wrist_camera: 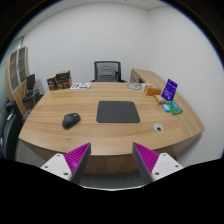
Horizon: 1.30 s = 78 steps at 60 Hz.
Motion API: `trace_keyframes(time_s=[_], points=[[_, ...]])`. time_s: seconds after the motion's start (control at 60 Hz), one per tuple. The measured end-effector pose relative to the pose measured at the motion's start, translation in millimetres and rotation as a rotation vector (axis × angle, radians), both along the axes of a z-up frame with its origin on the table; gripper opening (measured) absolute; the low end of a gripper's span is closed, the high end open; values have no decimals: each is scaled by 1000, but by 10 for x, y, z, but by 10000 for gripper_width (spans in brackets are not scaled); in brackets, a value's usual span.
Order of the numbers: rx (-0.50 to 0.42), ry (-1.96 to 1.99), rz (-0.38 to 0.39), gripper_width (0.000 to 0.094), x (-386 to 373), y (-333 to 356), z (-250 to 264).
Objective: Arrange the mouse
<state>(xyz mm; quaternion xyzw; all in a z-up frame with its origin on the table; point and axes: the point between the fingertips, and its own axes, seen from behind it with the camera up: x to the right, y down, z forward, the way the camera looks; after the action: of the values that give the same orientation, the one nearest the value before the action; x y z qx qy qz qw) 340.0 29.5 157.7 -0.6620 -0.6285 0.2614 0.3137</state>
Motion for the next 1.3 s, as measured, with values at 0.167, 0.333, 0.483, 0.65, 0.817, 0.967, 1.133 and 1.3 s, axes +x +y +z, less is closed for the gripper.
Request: trace_keyframes(time_s=[0.167,0.333,0.483,0.65,0.817,0.967,1.133,1.3], points=[[-5,-5,-5,865,-171,-137,-170],[-14,-15,13,863,-363,-464,-328],[-38,-7,17,862,-552,-825,-449],[-51,-6,41,861,-746,-1239,-594],[-37,-24,83,859,-971,-1643,-831],[-33,-33,108,861,-1195,-1969,-1045],[-46,-37,107,861,-1520,-2153,-1235],[-41,-45,89,862,-1797,-2259,-1387]])
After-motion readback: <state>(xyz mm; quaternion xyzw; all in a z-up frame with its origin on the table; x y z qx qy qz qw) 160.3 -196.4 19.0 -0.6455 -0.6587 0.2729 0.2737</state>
